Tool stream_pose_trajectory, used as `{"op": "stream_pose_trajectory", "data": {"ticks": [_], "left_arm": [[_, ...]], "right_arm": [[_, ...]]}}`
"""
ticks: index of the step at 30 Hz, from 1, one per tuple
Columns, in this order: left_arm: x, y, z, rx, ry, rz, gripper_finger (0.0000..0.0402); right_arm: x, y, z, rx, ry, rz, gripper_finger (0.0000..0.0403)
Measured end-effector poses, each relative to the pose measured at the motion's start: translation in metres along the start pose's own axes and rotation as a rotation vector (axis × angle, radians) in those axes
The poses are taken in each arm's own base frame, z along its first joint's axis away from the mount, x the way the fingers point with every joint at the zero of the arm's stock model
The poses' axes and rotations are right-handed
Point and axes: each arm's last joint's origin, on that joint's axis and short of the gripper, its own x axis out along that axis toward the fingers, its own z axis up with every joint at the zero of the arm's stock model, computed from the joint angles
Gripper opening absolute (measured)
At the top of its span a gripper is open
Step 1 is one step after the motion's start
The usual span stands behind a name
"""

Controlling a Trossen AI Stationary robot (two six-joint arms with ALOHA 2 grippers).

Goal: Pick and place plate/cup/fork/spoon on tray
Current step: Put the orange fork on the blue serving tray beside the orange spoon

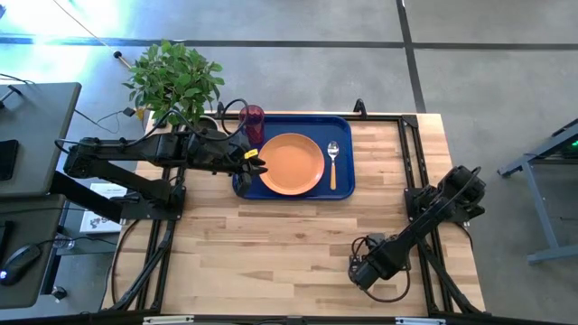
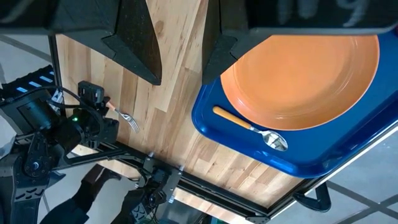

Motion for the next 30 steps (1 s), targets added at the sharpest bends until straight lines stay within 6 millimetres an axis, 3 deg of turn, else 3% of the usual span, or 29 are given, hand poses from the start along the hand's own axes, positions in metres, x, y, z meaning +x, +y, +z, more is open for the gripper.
{"op": "stream_pose_trajectory", "data": {"ticks": [9, 22, 30], "left_arm": [[0.0000, 0.0000, 0.0000, 0.000, 0.000, 0.000, 0.0106], [0.0000, 0.0000, 0.0000, 0.001, 0.000, 0.000, 0.0106], [0.0000, 0.0000, 0.0000, 0.001, 0.000, 0.000, 0.0106]], "right_arm": [[0.0002, 0.0000, -0.0001, -0.001, -0.001, 0.000, 0.0146], [0.0003, 0.0012, -0.0004, -0.004, -0.006, 0.018, 0.0025], [-0.0056, 0.0001, -0.0006, -0.010, -0.003, 0.049, 0.0021]]}}
